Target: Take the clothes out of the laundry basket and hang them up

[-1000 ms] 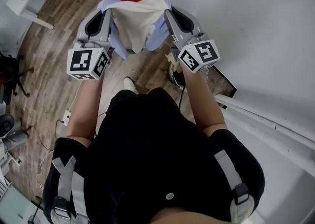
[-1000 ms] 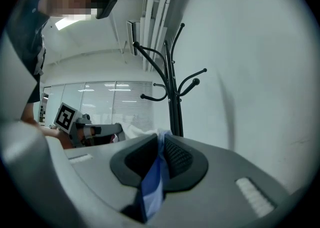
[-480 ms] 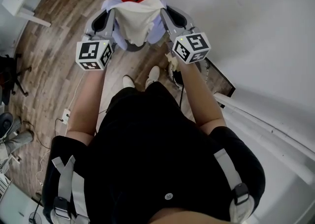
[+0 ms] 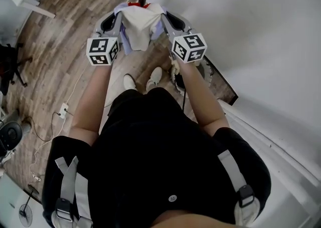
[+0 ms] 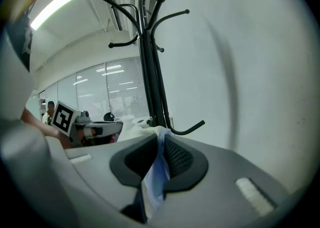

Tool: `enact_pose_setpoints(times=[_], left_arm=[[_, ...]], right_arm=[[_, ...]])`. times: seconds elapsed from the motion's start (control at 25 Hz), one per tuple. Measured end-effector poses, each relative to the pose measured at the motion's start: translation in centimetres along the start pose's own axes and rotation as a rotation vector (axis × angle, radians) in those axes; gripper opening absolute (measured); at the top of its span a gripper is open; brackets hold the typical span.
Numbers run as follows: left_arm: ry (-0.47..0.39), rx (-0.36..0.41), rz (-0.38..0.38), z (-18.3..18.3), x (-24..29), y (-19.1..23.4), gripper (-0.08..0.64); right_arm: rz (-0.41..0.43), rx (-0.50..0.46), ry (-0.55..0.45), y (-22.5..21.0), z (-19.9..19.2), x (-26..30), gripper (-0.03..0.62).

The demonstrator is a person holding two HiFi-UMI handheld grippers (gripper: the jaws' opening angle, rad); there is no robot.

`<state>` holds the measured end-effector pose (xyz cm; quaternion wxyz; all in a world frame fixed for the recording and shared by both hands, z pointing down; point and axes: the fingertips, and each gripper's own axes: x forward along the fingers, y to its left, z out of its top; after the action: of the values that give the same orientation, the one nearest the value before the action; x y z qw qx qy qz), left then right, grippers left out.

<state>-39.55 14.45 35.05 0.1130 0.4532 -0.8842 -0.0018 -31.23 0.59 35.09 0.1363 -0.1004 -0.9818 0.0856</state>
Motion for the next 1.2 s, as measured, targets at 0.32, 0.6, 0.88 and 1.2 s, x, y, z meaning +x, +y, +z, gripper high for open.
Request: enact_pose_setpoints(times=[0.32, 0.6, 0.88, 1.2], left_arm=[[0.033, -0.058, -0.001, -2.9, 1.1, 0.3, 0.018], [-0.048, -0.048, -0.032, -3.7, 1.1, 0.2, 0.021], [-0.063, -0.007, -0.027, -4.7, 1.0, -0.2, 0.023], [-0.036, 0.009, -0.039, -5.4, 0.8, -0.9, 0.023]], right_arm=[[-0.003, 0.045, 0.044, 0.0, -2.6, 1.6, 0.051], [-0.022, 0.028, 0.005, 0.4, -3.4, 2.5, 0.061], [-0.030, -0.045, -0.046, 1.1, -4.6, 2.5, 0.066], [-0.035, -0.040, -0.024, 1.4, -5.8, 2.2, 0.079]])
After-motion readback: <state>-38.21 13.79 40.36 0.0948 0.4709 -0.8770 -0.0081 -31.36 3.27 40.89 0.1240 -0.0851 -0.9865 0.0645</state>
